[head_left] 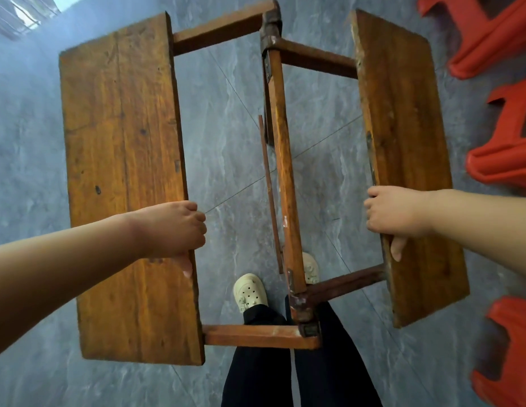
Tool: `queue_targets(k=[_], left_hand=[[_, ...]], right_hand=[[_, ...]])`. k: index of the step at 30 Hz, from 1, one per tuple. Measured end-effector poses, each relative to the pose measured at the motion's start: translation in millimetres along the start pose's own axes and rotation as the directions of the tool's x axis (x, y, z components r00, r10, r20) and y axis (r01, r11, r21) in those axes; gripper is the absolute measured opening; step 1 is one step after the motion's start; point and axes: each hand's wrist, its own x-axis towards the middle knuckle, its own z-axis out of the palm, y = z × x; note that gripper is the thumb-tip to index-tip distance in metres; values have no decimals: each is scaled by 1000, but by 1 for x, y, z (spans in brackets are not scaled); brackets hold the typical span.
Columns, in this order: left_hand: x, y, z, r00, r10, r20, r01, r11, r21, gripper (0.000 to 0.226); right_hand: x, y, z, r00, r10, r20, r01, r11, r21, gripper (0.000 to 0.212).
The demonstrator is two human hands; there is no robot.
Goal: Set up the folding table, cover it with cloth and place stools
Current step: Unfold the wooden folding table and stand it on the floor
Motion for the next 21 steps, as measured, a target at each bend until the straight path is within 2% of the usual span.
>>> queue_targets(k=[3, 5, 7, 10, 12, 15, 18, 21], left_hand=[[-9, 2, 6, 999, 22, -37, -19, 998, 66, 65], [-15, 3, 10, 996, 34, -77, -27, 996, 88, 59], [-21, 4, 15, 984, 46, -172, -31, 996, 86, 60], [-26, 6, 21, 927, 49, -371, -6, 993, 114, 78], [-26, 9, 26, 896, 13, -444, 32, 995, 94, 77], [-28, 12, 25, 786, -47, -617, 106, 993, 59, 71], [-28, 17, 25, 727, -72, -683, 120, 993, 22, 70], [-27, 28, 21, 703, -81, -707, 124, 992, 10, 66]], right_hand=[[-13, -1, -1, 1000, -16, -12, 16, 1000, -8, 83], [-21, -4, -3, 1000, -19, -11, 19, 1000, -9, 83], [-30, -7, -4, 999, -32, -19, 32, 999, -2, 82], [-35, -14, -2, 997, -31, -68, 32, 999, 10, 80], [-33, -18, 0, 993, -4, -119, 6, 1000, 9, 75], [-32, -24, 4, 979, 20, -201, -17, 1000, 20, 68], [-37, -28, 14, 939, 31, -342, -25, 999, 22, 66], [-39, -33, 20, 900, 45, -433, -23, 998, 57, 67]])
